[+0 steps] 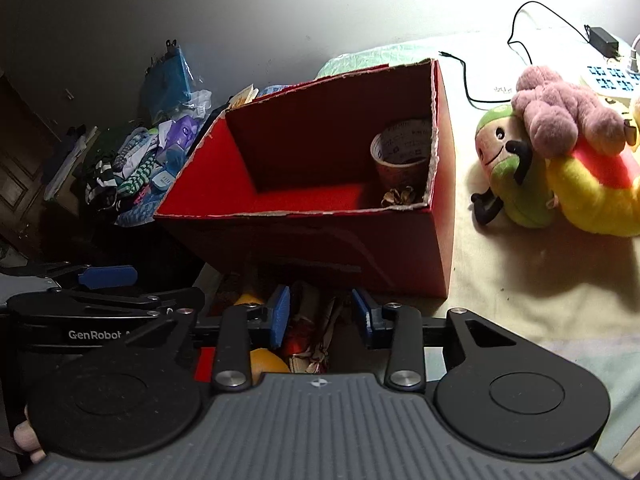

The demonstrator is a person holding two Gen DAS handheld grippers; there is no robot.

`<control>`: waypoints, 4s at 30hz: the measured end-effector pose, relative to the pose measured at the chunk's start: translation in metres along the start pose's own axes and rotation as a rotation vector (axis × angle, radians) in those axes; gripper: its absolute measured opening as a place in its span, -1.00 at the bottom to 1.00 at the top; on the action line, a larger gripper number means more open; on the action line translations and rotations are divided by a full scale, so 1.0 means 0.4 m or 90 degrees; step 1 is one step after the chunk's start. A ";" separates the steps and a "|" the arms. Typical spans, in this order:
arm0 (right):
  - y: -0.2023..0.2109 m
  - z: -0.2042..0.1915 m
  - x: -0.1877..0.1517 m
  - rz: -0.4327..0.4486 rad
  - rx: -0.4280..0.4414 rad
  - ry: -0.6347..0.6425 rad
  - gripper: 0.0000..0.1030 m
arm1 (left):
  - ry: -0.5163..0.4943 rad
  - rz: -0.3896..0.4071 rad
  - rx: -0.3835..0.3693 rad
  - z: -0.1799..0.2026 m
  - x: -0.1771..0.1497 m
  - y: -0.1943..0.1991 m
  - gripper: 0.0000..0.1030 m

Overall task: Organize objects
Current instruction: 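Withdraw the right tool from the box toward the gourd, then grasp the tan bottle gourd around its neck with the right tool, then lift the gourd with the right tool toward the red box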

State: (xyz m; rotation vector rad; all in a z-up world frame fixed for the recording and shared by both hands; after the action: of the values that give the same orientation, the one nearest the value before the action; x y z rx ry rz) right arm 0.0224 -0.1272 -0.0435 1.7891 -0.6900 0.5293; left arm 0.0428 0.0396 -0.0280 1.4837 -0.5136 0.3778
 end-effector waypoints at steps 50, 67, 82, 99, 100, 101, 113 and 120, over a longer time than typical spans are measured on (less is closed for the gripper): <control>-0.121 -0.023 -0.036 -0.073 0.190 -0.134 -0.26 | 0.008 -0.096 -0.260 0.014 -0.088 -0.060 0.38; -0.155 -0.018 -0.052 -0.104 0.202 -0.159 -0.23 | -0.029 -0.145 -0.284 0.015 -0.087 -0.129 0.28; -0.001 0.014 -0.065 -0.026 0.168 -0.187 -0.25 | -0.229 -0.097 -0.405 0.115 -0.068 -0.027 0.28; 0.110 0.031 0.187 0.158 0.076 -0.093 -0.25 | -0.231 0.069 -0.512 0.144 0.174 0.089 0.28; 0.103 0.031 0.210 0.164 0.076 -0.086 -0.25 | -0.223 0.082 -0.509 0.140 0.195 0.089 0.28; 0.092 0.032 0.234 0.166 0.075 -0.079 -0.25 | -0.213 0.090 -0.505 0.136 0.215 0.085 0.28; -0.167 0.069 0.334 -0.002 0.068 -0.091 -0.25 | -0.072 -0.007 -0.452 0.087 0.300 -0.158 0.28; -0.270 0.101 0.300 -0.124 0.049 -0.119 -0.26 | -0.018 -0.109 -0.445 0.084 0.263 -0.286 0.28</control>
State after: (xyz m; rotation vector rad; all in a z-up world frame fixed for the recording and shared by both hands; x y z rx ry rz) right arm 0.1844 -0.1636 -0.0521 1.9713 -0.6193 0.2630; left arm 0.1891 -0.0084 -0.0665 0.8454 -0.4722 0.0261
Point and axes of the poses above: each gripper's, at about its wrist camera, not at the fingertips, and y roughly against the way its jaws point, z to its right, x to its top, the point moved 4 cm from there along -y, roughly the way its jaws point, and after that the axes turned 12 degrees about y, right-handed, at the moved point
